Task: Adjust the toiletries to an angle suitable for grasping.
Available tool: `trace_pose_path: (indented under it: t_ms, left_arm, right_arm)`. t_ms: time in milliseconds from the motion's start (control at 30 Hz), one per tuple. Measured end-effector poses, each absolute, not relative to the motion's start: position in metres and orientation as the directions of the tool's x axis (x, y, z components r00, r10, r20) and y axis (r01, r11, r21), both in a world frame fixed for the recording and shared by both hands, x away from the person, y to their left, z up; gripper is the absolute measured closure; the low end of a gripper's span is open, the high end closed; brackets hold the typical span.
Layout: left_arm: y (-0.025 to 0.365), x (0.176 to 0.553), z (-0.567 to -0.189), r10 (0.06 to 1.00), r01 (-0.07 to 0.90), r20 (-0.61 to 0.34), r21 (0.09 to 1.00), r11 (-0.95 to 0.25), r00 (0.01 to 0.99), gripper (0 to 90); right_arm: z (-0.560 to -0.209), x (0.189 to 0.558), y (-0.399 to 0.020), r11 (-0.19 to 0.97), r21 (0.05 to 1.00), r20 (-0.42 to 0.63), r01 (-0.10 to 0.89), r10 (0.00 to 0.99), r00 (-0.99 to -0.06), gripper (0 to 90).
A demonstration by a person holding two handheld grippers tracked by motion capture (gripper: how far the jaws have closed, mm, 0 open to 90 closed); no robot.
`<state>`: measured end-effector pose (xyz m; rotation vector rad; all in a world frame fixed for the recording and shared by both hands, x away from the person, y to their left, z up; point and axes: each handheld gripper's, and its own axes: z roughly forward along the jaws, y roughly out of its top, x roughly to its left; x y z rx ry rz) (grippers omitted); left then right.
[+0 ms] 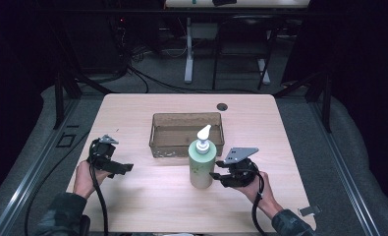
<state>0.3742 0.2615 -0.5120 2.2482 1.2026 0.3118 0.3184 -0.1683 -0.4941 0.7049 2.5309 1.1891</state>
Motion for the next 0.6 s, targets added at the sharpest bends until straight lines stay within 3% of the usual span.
trace_pose_path:
  t_ms: [600]
  left_arm:
    - [0.260,0.374,-0.509,0.824,0.691,-0.062,0.583,-0.428,0.563,0.3]
  right_arm:
    - [-0.494,0.327,-0.130,0.541,0.790,-0.010,0.290,0.483,-0.875,62.0]
